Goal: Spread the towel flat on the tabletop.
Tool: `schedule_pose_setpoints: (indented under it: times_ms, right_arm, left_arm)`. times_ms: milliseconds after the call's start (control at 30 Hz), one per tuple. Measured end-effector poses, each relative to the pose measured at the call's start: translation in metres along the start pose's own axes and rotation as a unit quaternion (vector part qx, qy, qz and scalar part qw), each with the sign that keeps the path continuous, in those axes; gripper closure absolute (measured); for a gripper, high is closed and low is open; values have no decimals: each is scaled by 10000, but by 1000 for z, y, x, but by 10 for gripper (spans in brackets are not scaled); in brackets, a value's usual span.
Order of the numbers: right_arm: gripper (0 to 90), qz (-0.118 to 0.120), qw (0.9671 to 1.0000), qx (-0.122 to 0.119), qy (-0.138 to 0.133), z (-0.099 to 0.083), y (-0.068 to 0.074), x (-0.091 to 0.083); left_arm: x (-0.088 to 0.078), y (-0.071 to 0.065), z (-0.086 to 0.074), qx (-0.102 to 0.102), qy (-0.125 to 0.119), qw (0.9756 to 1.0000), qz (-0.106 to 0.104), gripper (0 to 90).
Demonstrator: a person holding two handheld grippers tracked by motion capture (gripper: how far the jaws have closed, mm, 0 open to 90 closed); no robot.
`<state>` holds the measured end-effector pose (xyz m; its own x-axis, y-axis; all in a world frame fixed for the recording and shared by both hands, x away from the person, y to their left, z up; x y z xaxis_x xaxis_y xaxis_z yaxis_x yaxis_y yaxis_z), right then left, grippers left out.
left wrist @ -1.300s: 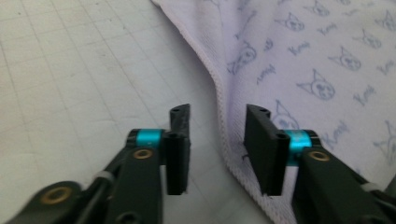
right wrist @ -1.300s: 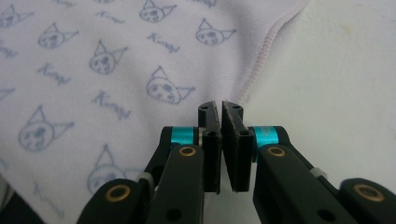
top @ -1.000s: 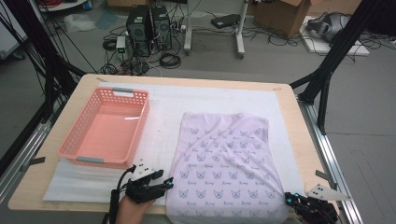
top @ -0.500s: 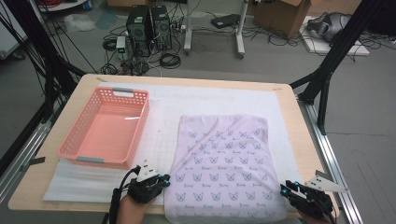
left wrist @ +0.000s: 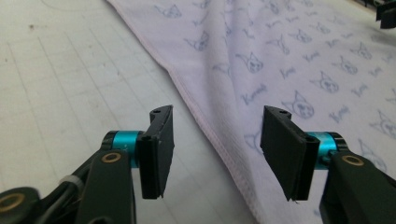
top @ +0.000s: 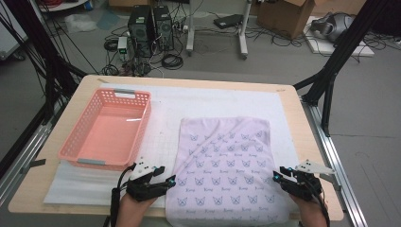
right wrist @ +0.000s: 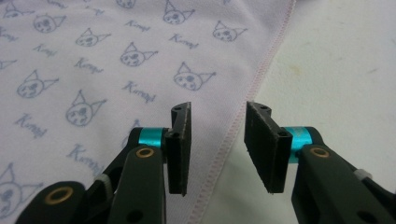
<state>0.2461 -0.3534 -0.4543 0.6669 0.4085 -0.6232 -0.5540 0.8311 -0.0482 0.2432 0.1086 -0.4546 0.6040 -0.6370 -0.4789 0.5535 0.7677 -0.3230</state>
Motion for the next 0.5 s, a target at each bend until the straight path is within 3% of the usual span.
schedule_pose_setpoints:
  times_ms: [133, 167, 233, 333, 500]
  right_arm:
    - [681, 73, 9996, -167, 218, -1, 1, 10]
    - [744, 44, 9996, -206, 182, -2, 2, 10]
    - [858, 229, 9993, -180, 248, -2, 2, 8]
    - [869, 100, 9989, -250, 373, -3, 3, 3]
    - [869, 18, 9988, -62, 482, -14, -3, -14]
  left_arm:
    - [6, 4, 5, -80, -104, 9999, -22, 436]
    - [8, 5, 6, -102, -108, 9999, -28, 435]
    - [11, 5, 6, -121, -84, 9999, -46, 435]
    - [15, 4, 7, -117, -49, 9999, -81, 436]
    - [19, 5, 9, -156, -56, 9998, -69, 437]
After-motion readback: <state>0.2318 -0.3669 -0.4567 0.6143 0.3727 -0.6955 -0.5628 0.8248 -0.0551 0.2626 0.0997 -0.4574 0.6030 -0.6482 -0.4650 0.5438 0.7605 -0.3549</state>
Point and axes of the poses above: each handheld gripper's, and its own axes: x roughly forward along the jaws, z roughly out of its top, y roughly to its left, the point moved 2 cm from there along x, roughly forward along the jaws, and after that the axes turned 8 degrees about -x, right-handed, at the moved point
